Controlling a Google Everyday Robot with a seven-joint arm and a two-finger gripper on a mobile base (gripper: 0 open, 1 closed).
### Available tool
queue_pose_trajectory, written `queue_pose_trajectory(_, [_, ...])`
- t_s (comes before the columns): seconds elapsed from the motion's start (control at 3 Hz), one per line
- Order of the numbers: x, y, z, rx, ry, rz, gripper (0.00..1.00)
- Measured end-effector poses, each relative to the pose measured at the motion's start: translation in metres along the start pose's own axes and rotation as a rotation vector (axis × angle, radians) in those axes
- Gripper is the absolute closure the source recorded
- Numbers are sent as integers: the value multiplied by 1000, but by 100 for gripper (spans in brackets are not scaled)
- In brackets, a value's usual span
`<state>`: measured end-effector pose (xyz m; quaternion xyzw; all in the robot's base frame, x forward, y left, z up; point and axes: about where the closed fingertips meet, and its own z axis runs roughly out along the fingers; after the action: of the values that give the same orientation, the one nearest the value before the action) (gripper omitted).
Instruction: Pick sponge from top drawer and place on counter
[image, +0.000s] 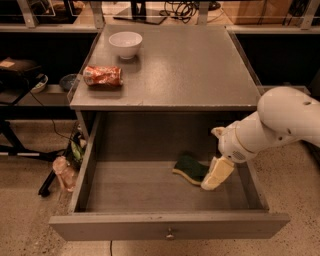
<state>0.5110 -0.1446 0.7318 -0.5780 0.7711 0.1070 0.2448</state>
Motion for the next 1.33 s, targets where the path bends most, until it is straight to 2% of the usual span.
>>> queue_pose_trajectory(0.33, [7,2,10,-19,-10,14,0])
queue_pose_trajectory(0.67, [17,4,27,-15,12,35,0])
queue_pose_trajectory(1.33, [29,-3,67,75,92,60,0])
